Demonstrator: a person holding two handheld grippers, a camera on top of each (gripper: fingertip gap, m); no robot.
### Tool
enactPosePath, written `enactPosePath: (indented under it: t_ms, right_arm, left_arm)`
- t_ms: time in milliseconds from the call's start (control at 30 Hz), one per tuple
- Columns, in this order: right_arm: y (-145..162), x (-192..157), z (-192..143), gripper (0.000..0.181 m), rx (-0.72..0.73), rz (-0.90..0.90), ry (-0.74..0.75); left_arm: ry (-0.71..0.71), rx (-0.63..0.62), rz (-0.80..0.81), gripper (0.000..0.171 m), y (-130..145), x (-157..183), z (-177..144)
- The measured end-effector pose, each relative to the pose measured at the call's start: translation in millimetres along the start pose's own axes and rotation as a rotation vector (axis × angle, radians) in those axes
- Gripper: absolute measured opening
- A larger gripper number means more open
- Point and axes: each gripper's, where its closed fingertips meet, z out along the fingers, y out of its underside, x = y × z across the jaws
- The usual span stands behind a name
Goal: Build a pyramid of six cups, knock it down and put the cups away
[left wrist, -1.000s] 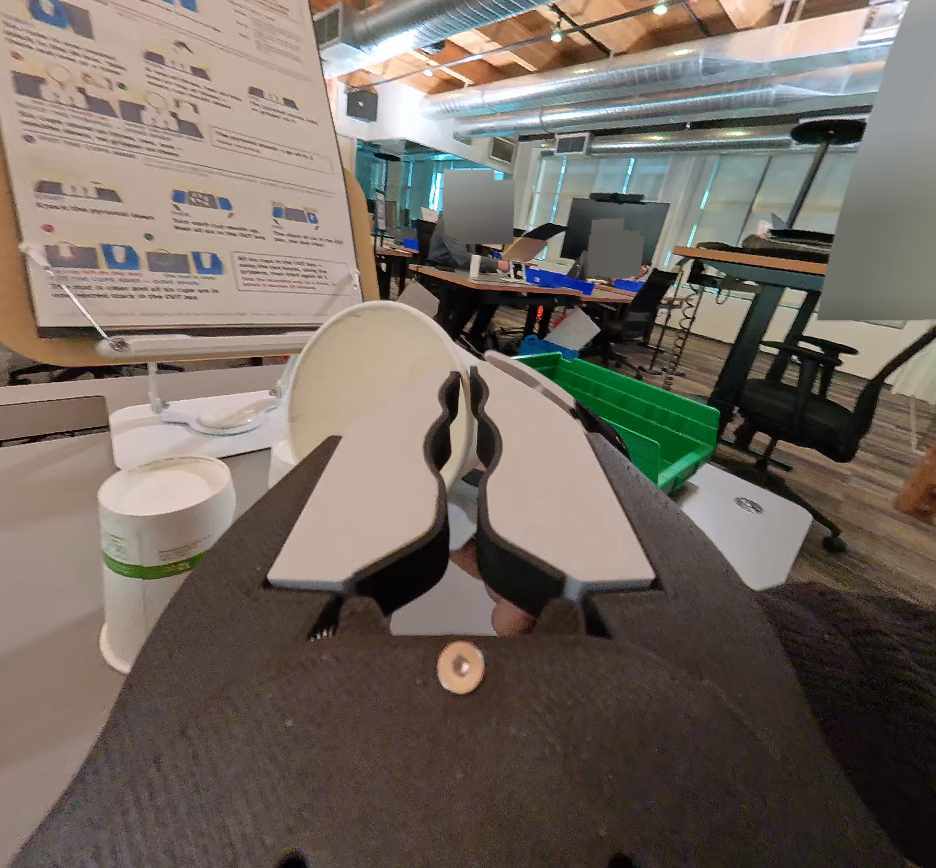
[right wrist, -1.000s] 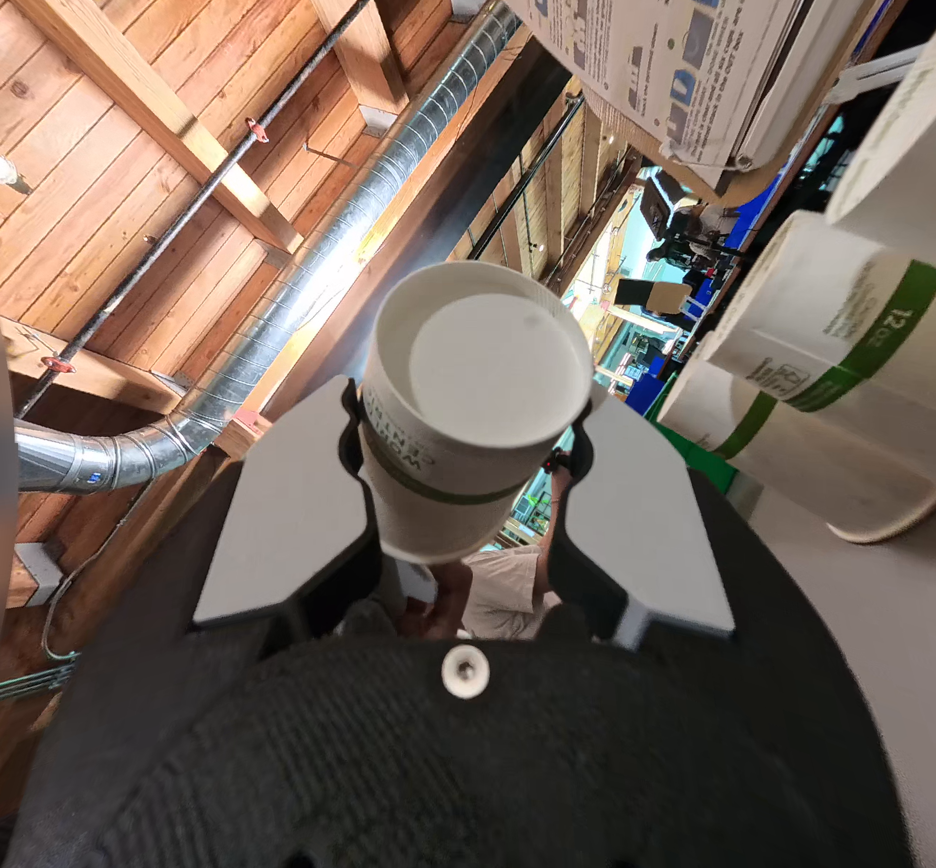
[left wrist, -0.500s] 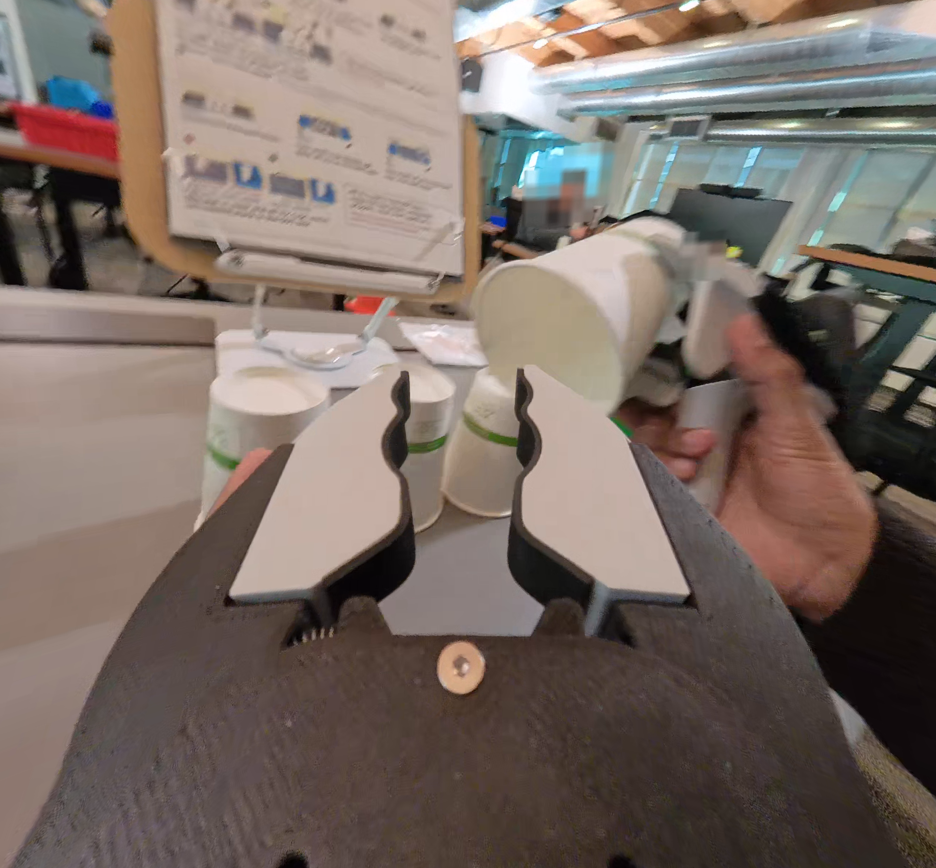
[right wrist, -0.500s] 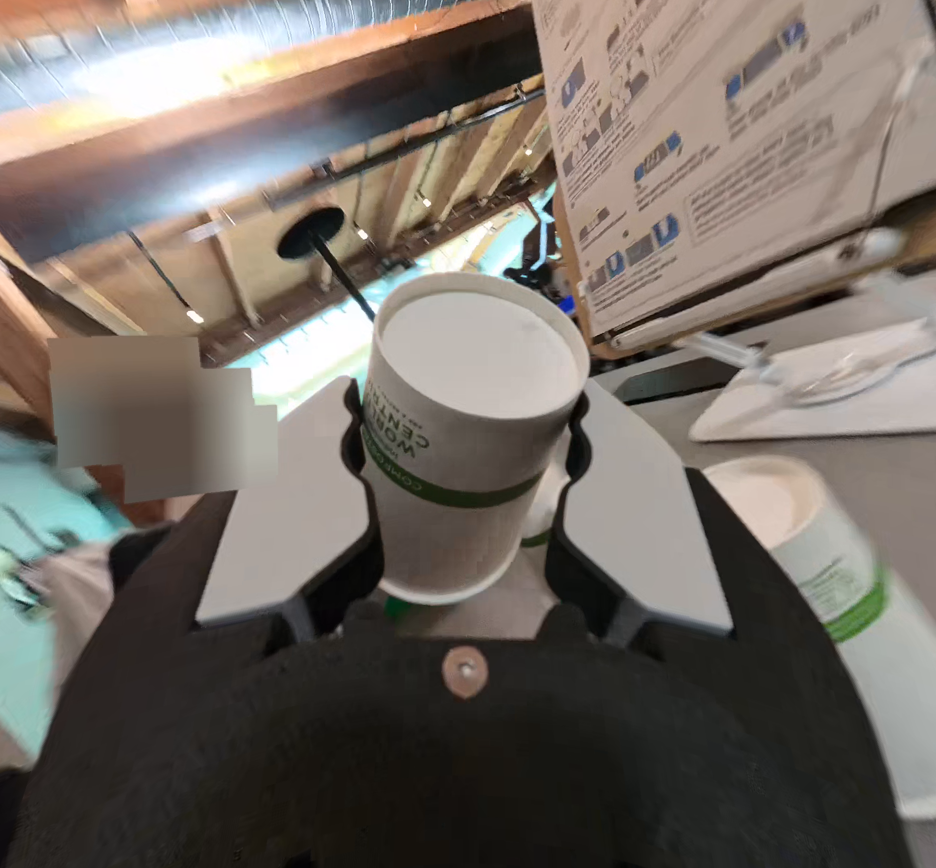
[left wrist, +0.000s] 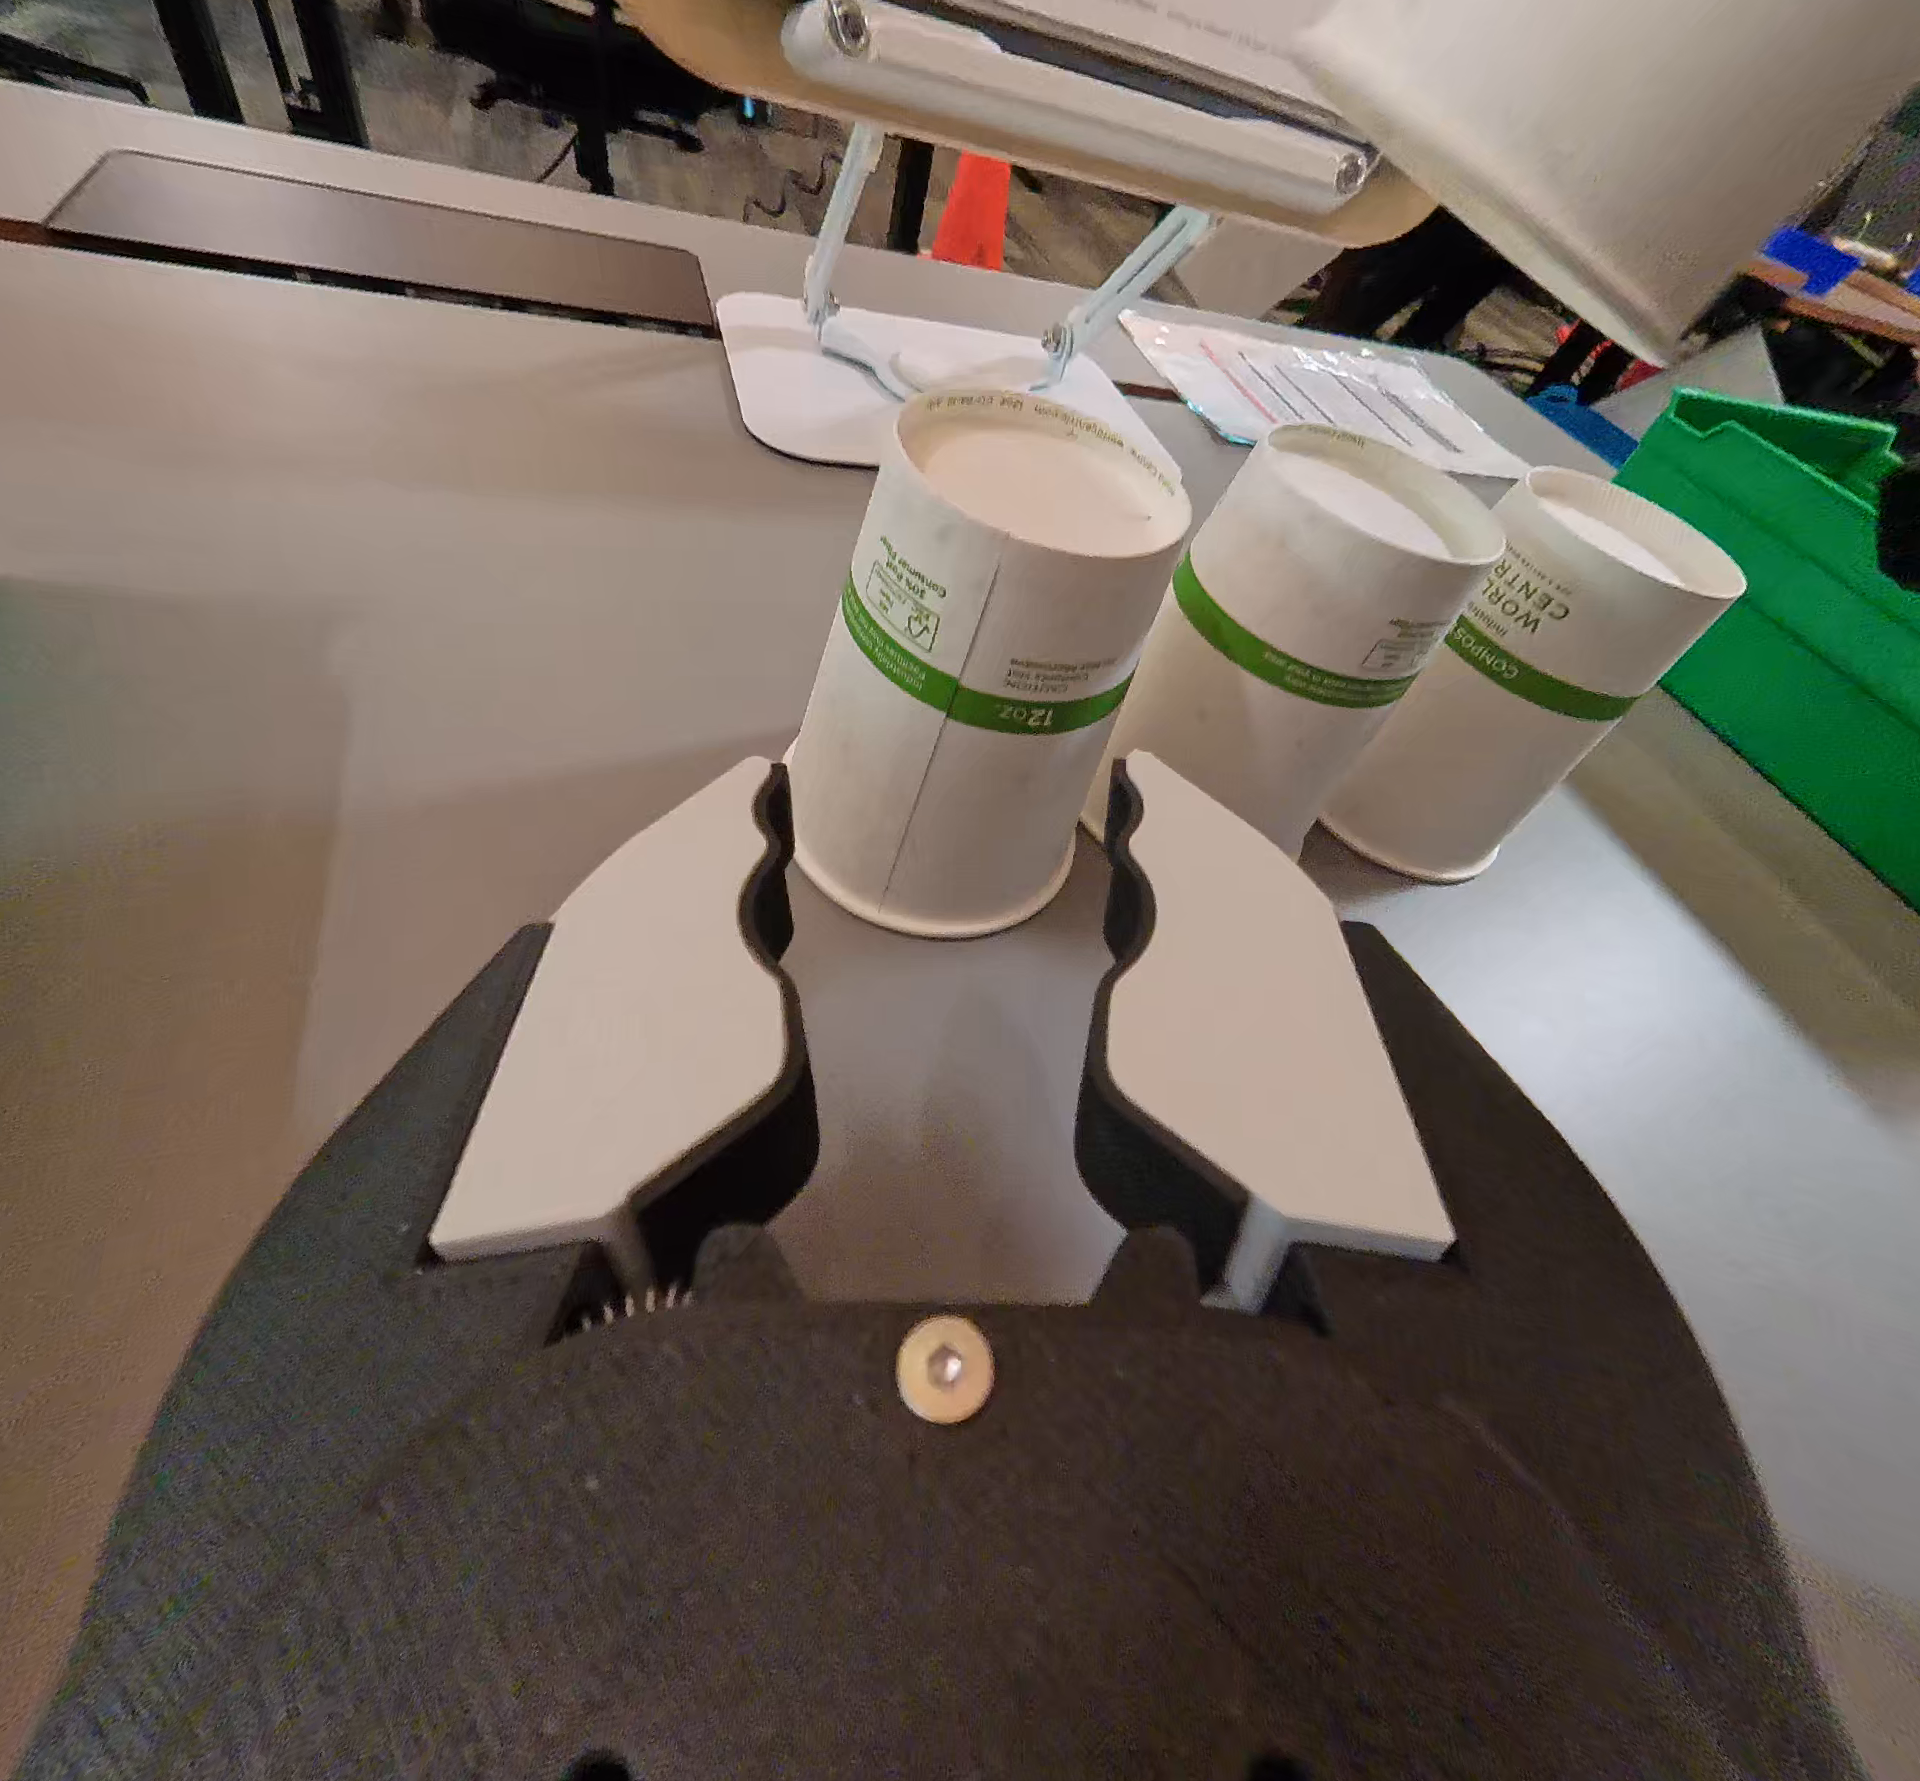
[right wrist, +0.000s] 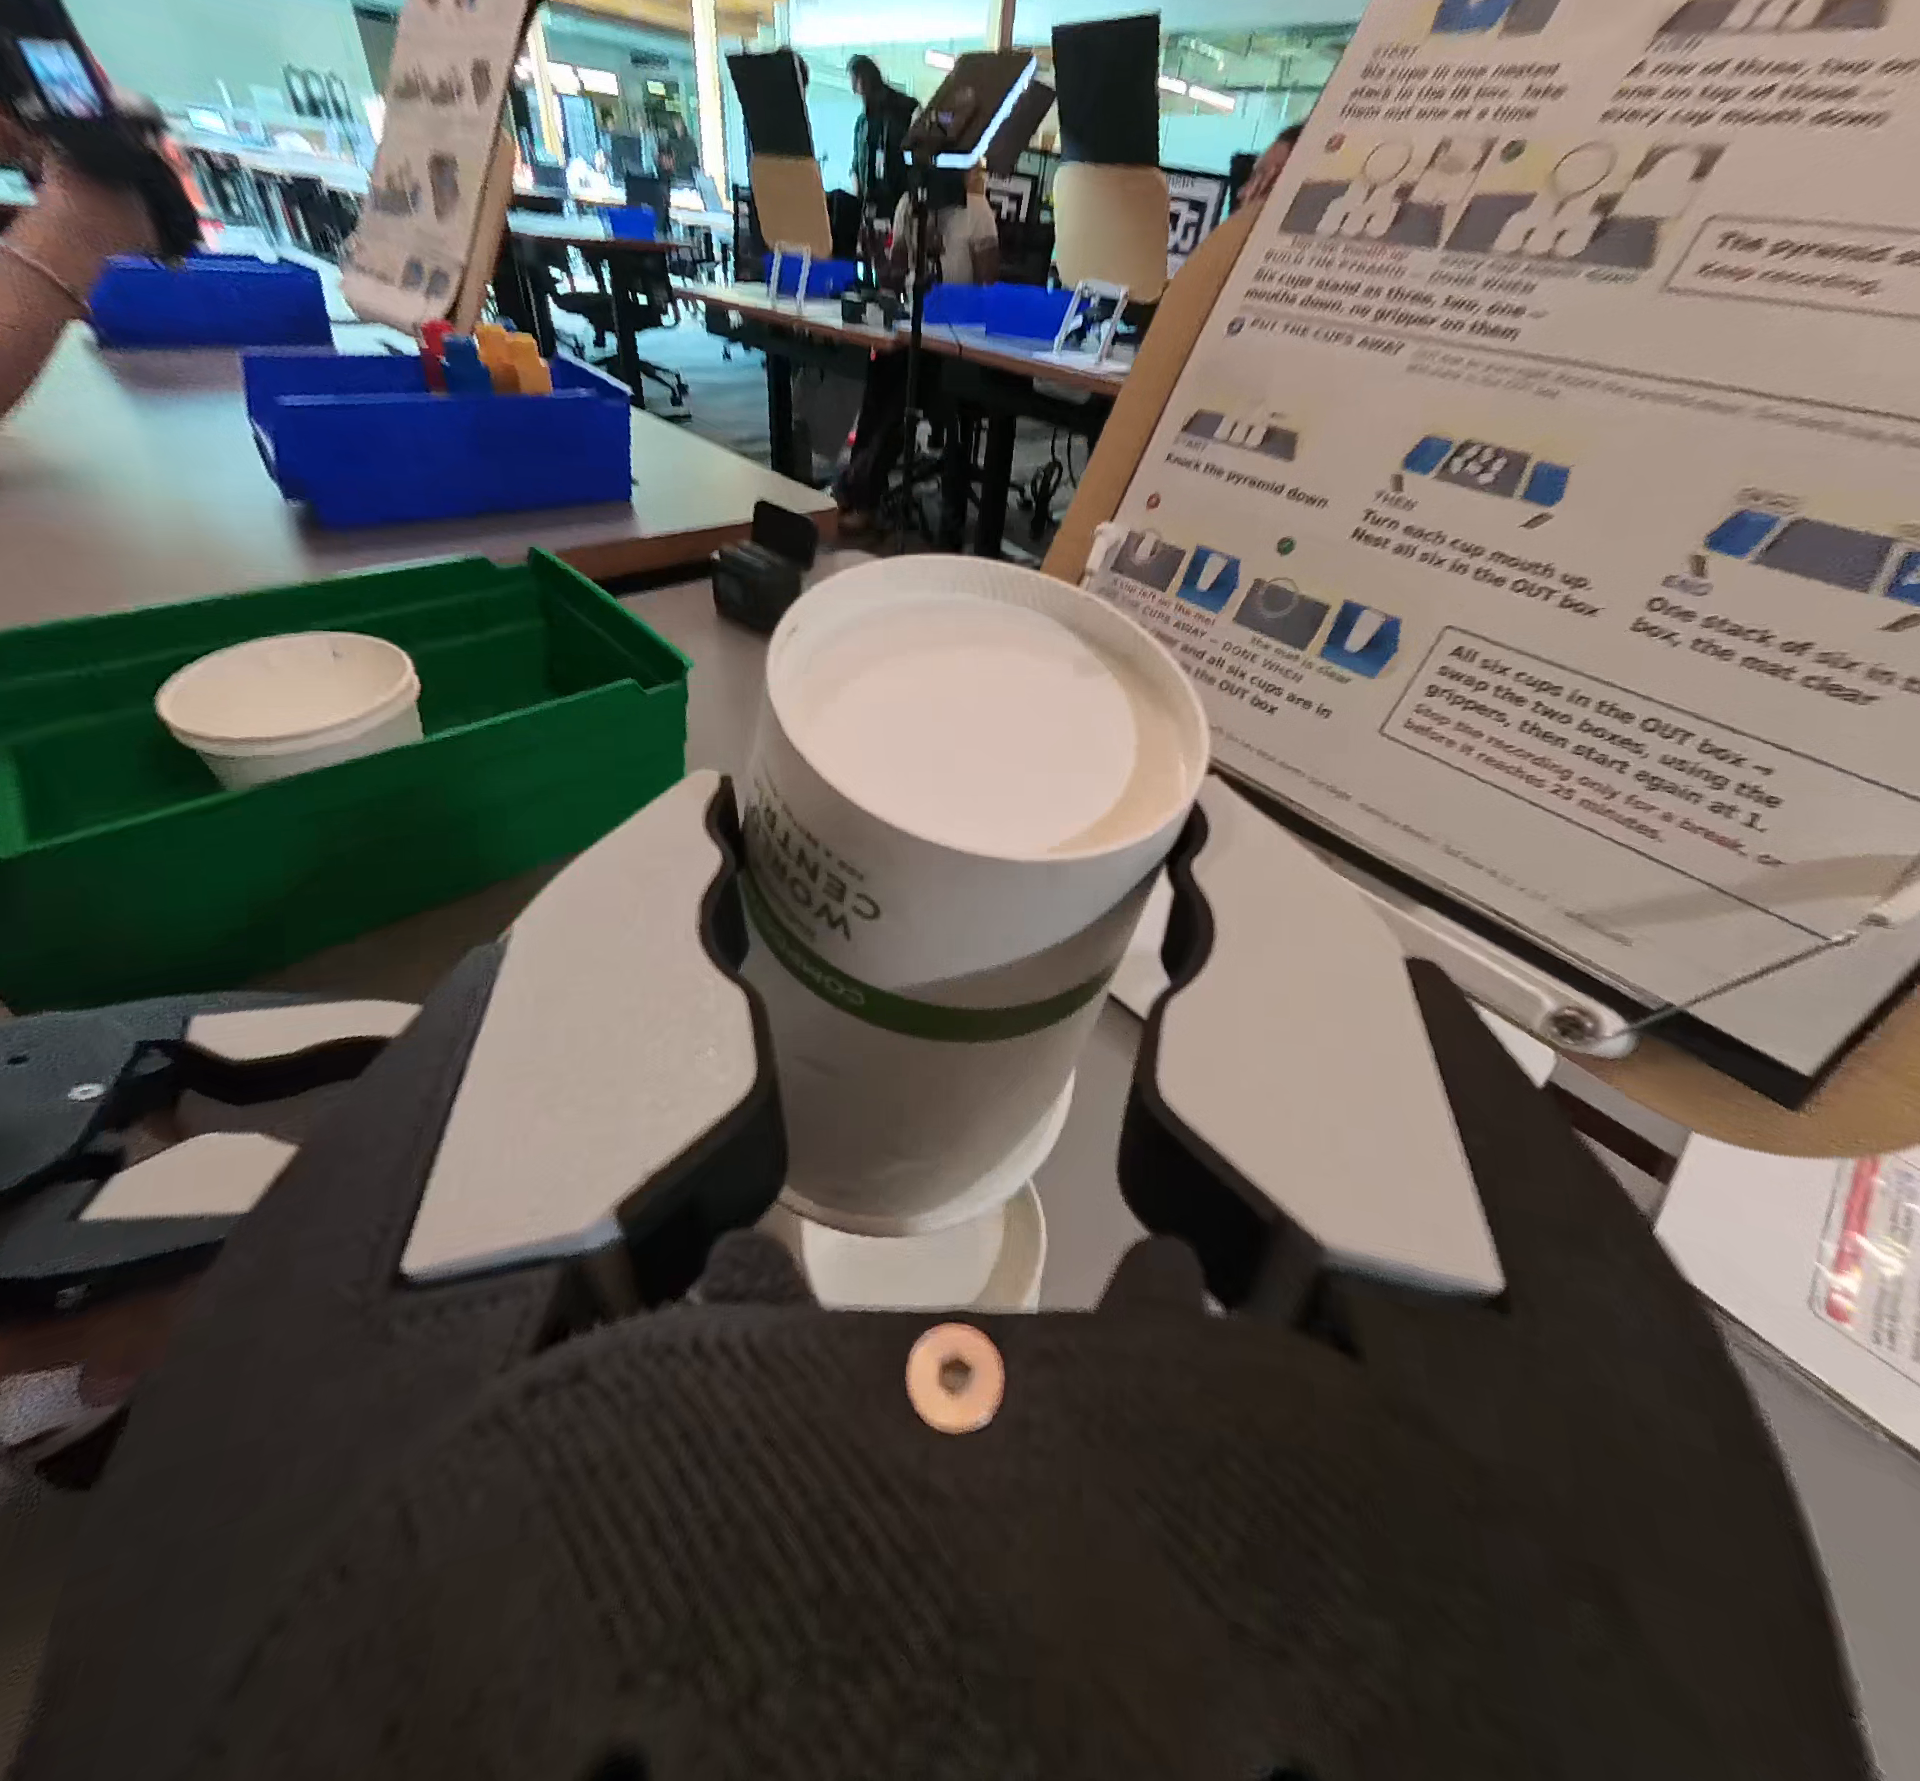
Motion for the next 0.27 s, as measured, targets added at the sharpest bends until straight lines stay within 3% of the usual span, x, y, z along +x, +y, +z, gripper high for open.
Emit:
enactPosePath:
  t_ms: [267]
  right_arm:
    - [30, -19, 34, 0.080, -0.144, -0.067, -0.015]
  left_arm:
    - [0.050, -0.071, 0.011, 0.059, 16, 6, -4]
